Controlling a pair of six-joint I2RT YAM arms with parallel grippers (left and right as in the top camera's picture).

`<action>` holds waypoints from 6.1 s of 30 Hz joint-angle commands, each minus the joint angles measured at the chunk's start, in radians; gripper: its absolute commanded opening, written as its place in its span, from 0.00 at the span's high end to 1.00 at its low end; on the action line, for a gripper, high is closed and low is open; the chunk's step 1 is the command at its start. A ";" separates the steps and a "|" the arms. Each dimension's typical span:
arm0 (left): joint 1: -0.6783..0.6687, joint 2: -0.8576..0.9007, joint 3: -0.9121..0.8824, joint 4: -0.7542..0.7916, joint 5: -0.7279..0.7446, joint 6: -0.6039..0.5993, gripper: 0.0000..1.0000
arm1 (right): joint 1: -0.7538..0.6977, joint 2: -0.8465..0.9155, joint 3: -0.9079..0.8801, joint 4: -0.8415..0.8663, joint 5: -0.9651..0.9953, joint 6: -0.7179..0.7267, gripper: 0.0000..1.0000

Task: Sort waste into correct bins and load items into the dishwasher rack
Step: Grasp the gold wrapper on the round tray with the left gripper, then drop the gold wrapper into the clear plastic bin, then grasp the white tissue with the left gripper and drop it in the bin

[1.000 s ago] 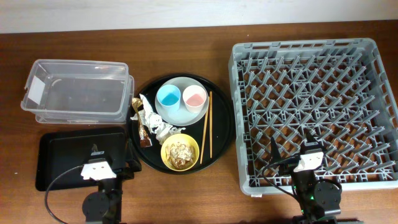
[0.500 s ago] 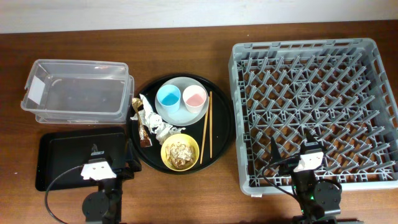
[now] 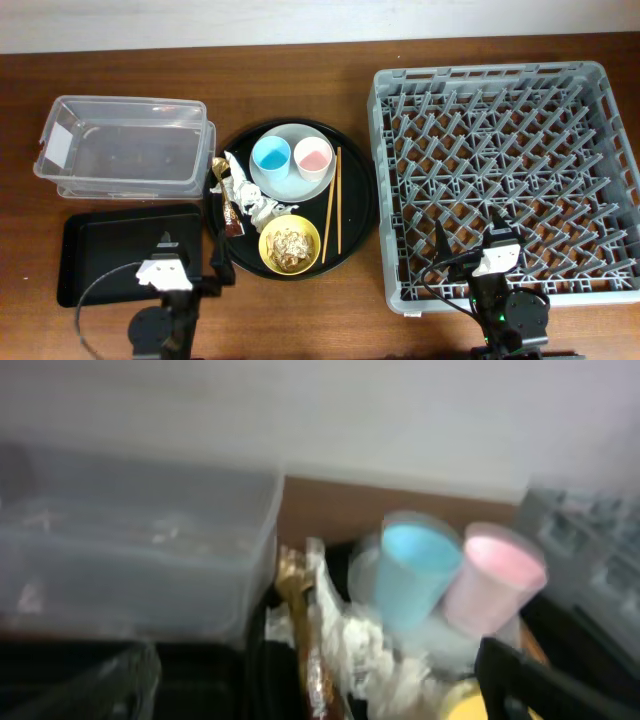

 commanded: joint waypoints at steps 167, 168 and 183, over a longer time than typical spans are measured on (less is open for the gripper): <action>0.014 1.623 1.042 -0.074 -0.411 0.169 0.95 | -0.007 -0.005 -0.007 -0.001 -0.002 0.001 0.02; 0.023 1.630 1.042 -0.067 -0.392 0.170 0.77 | -0.007 -0.005 -0.007 -0.001 -0.002 0.001 0.02; 0.056 1.079 1.037 -0.797 -0.429 -0.445 1.00 | -0.007 -0.005 -0.007 -0.001 -0.002 0.001 0.02</action>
